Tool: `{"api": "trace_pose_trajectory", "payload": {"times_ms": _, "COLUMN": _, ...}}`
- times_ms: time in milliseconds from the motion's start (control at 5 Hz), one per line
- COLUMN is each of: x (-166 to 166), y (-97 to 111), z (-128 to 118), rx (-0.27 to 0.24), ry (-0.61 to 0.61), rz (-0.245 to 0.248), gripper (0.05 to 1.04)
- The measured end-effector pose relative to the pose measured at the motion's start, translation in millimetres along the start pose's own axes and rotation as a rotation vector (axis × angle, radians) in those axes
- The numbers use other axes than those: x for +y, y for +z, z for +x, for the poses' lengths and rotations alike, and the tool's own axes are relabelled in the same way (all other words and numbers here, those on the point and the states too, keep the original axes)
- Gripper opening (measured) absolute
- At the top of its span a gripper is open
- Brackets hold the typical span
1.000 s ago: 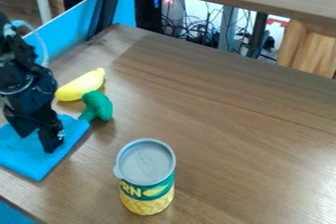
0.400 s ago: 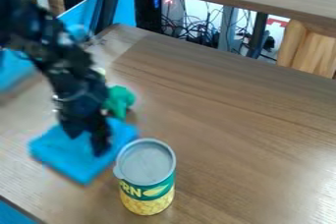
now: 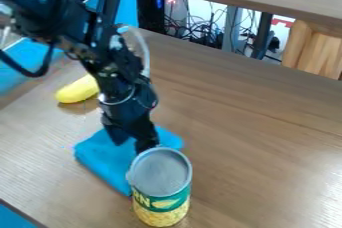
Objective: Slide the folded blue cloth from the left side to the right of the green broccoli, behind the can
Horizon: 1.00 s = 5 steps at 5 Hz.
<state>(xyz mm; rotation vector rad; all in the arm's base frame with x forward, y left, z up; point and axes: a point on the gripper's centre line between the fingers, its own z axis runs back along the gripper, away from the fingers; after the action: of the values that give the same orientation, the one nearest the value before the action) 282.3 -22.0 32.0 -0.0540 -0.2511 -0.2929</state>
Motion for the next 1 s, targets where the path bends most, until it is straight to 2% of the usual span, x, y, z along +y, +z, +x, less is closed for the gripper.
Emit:
{"api": "trace_pose_trajectory", "payload": {"times_ms": 400, "x": -13.1, "y": -10.5, "z": 35.7, "rx": -0.037, "ry": -0.033, "rz": -0.005, "gripper": 1.001}}
{"api": "trace_pose_trajectory", "payload": {"times_ms": 800, "x": -12.1, "y": -16.5, "z": 77.0, "rx": -0.102, "ry": -0.044, "rz": 0.009, "gripper": 1.001}}
{"api": "trace_pose_trajectory", "payload": {"times_ms": 1000, "x": -6.3, "y": -13.0, "z": 114.6, "rx": -0.137, "ry": -0.044, "rz": 0.055, "gripper": 1.001}}
